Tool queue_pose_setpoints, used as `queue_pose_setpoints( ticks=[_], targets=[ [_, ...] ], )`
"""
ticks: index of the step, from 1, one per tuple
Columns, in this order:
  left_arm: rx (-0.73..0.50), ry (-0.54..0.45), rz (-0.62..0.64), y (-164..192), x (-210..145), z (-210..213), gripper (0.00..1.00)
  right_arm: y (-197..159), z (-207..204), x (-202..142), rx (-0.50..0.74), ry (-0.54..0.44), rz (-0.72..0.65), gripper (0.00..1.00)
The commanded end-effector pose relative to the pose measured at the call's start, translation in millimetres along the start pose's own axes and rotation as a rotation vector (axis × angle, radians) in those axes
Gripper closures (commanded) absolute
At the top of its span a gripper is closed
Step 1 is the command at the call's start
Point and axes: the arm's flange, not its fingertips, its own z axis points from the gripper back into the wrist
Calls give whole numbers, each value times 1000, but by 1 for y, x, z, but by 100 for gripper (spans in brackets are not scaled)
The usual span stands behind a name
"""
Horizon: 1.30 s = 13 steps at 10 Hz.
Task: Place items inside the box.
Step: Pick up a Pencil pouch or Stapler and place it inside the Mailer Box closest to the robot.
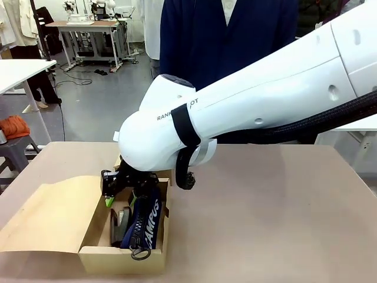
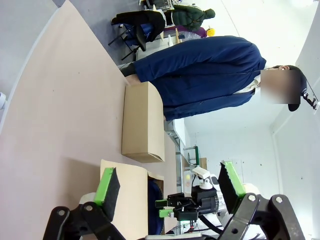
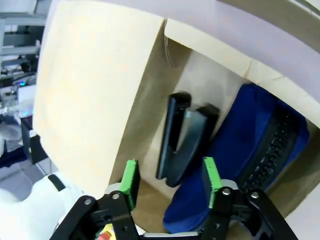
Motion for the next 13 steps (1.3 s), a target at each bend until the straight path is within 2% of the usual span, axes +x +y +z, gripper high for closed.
queue_pose_setpoints(
  ticks=[1,4,6,7,8,9,10,11,12,13],
  targets=[
    [-9,7,-17,0,-4,3,0,-1,3,-6,-20,-26,-15,0],
    [-9,7,-17,0,-4,3,0,-2,11,-12,3,-49,1,0],
    [-9,7,-17,0,-4,3,0,-17,33,-23,117,-23,30,0],
    [-9,7,-17,0,-4,3,0,-40,60,-37,195,-49,17,0],
    [-9,7,-17,0,-4,3,0,-72,98,-63,322,-75,41,0],
    [-9,7,-17,0,-4,3,0,-106,133,-105,439,-165,58,0],
    [-9,7,-17,0,-4,3,0,-129,150,-139,501,-230,62,0],
    [-9,7,-17,0,-4,3,0,-146,153,-159,573,-258,5,0],
    [-9,7,-17,0,-4,3,0,-40,119,-26,334,-185,43,0],
    [-9,7,-17,0,-4,3,0,-40,119,-26,334,-185,43,0]
  ],
)
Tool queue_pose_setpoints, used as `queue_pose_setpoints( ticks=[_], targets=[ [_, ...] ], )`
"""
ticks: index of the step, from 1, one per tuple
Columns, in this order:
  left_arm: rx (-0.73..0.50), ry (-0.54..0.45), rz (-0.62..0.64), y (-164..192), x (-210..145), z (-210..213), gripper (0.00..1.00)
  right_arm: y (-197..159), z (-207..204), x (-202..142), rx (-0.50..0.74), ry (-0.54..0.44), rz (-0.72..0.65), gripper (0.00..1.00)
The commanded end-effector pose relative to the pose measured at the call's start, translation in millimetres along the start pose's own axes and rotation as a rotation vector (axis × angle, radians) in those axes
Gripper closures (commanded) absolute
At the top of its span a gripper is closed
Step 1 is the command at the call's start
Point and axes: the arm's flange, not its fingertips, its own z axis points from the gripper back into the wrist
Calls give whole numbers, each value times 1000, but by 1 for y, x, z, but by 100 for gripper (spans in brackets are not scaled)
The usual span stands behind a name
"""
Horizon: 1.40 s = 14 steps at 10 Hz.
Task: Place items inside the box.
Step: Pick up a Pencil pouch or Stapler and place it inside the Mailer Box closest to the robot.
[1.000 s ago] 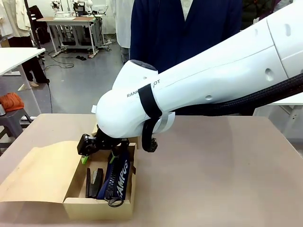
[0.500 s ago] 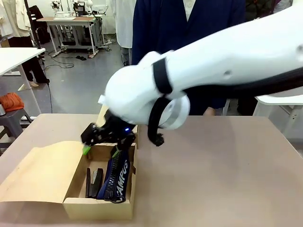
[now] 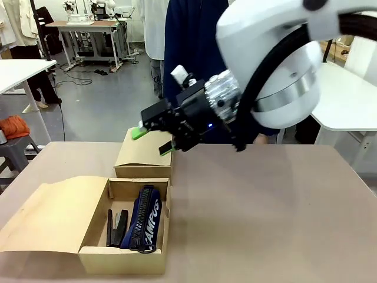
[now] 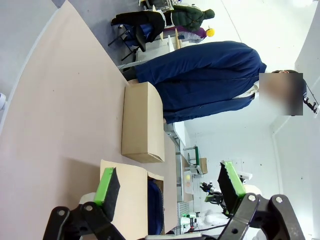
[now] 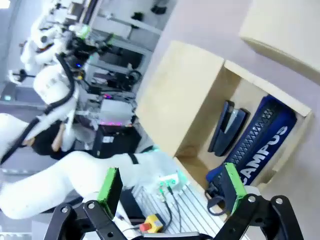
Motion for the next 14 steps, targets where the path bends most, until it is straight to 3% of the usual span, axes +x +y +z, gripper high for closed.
queue_pose_setpoints(
  ticks=[1,3,4,7,10,12,14],
  targets=[
    [-9,7,-15,0,-4,3,0,0,-44,12,-85,44,-9,0],
    [-9,7,-15,0,-4,3,0,-5,-22,-3,-36,30,7,0],
    [-9,7,-15,0,-4,3,0,0,-13,4,64,75,39,0],
    [-9,7,-15,0,-4,3,0,-57,121,-20,238,18,-107,0],
    [-9,7,-15,0,-4,3,0,-148,251,-109,383,-66,-220,0],
    [-9,7,-15,0,-4,3,0,-185,293,-173,395,-247,-245,0],
    [-9,7,-15,0,-4,3,0,-201,298,-209,335,-262,-294,0]
  ],
)
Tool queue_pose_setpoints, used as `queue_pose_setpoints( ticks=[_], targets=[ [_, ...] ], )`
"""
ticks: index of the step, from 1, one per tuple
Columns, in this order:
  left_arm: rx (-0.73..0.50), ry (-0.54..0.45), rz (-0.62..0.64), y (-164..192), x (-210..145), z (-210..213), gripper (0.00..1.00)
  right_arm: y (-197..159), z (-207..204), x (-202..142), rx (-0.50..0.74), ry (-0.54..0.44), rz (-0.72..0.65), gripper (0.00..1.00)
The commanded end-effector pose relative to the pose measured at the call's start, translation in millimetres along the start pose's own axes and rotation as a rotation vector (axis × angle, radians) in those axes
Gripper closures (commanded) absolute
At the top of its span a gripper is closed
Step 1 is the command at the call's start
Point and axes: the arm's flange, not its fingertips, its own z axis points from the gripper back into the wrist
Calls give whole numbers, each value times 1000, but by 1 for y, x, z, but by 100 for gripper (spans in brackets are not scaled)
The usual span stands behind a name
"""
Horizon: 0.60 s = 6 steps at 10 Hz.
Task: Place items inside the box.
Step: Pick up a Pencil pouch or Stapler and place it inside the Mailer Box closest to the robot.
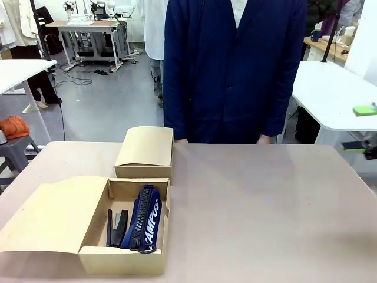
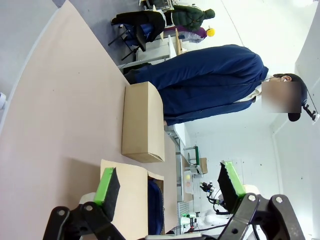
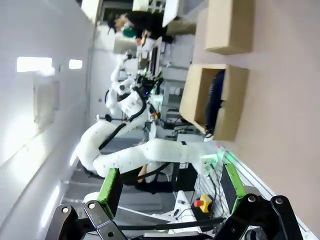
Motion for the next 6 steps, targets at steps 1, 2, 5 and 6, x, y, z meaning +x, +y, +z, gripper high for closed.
queue_pose_setpoints(
  ticks=[1,2,5,6],
  targets=[
    [-9,8,-16,0,-4,2,0,-38,-34,-76,-116,29,-26,0],
    [-9,8,-16,0,-4,2,0,-45,-44,-69,-185,26,-51,0],
    [-9,8,-16,0,-4,2,0,-10,11,-4,-49,-4,-22,0],
    [-9,8,-16,0,-4,2,0,-10,11,-4,-49,-4,-22,0]
  ],
)
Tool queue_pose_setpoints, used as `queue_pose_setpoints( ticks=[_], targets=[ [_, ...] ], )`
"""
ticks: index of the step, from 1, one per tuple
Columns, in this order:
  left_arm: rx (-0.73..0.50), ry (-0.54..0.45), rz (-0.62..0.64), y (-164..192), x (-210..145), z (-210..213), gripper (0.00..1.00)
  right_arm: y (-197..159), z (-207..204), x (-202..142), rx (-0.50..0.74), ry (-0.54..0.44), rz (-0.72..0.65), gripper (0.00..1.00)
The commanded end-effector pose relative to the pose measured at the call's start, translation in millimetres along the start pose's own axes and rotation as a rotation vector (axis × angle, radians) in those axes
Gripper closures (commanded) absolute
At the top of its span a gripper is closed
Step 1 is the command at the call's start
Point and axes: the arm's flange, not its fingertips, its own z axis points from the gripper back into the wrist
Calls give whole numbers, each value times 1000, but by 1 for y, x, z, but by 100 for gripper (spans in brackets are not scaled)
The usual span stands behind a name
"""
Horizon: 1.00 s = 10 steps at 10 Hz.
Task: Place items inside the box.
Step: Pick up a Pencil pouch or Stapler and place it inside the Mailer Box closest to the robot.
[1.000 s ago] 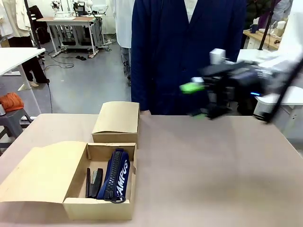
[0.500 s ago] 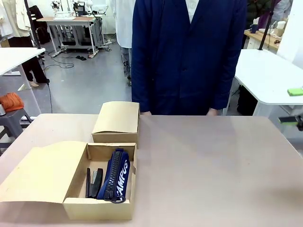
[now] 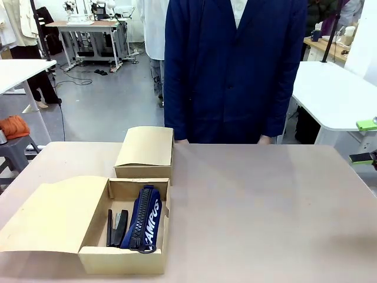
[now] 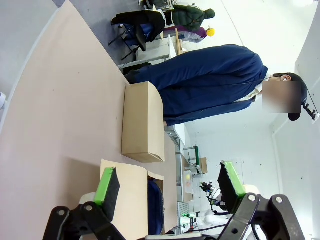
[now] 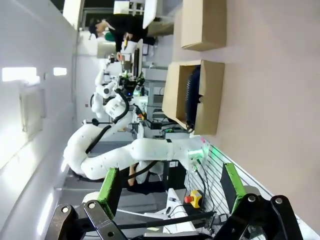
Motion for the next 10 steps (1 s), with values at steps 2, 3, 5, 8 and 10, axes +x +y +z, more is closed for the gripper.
queue_pose_setpoints(
  ticks=[2,3,5,8,10],
  targets=[
    [-9,8,-16,0,-4,3,0,4,1,0,29,-8,11,0],
    [-9,8,-16,0,-4,3,0,4,1,0,29,-8,11,0],
    [-9,8,-16,0,-4,3,0,4,1,0,29,-8,11,0],
    [-141,-30,-351,-59,-8,5,0,4,1,0,29,-8,11,0],
    [-347,83,-1035,-116,-59,-34,0,4,1,0,29,-8,11,0]
  ],
)
